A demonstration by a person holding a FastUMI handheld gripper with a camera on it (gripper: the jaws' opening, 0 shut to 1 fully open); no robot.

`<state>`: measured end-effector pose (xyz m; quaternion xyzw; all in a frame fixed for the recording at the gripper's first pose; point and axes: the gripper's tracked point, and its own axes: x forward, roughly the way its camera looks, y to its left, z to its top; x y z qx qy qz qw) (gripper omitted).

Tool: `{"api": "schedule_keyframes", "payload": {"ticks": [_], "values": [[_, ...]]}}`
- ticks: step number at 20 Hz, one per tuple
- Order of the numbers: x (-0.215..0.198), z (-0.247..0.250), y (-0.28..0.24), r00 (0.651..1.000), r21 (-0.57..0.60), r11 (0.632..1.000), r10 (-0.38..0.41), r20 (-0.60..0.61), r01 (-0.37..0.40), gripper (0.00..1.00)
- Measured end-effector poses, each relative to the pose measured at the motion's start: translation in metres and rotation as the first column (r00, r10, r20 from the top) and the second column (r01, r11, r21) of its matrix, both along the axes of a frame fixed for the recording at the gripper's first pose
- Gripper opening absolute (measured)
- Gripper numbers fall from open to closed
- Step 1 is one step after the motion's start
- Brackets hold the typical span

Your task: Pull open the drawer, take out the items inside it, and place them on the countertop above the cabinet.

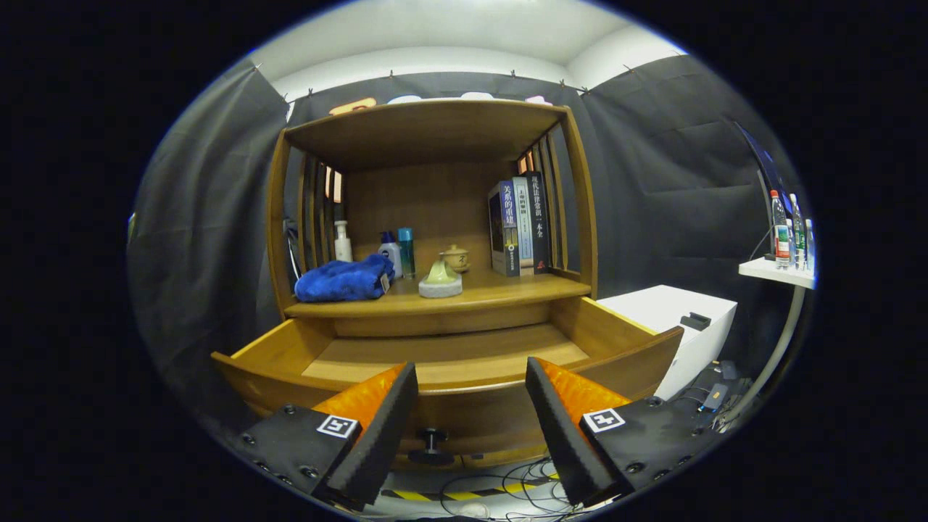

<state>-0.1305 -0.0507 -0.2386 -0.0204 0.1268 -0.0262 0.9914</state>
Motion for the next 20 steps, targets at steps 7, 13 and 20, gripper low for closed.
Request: {"api": "schedule_keyframes", "payload": {"ticks": [7,13,20], "values": [[-0.003,-0.014,0.004,1.0,-0.002,1.0,0.019,-0.014,-0.019,0.97],[0.001,-0.017,0.004,0.999,0.059,0.998,0.032,-0.033,-0.03,0.97],[0.018,-0.016,-0.002,0.999,0.064,0.998,0.019,-0.031,-0.017,0.98]]}}
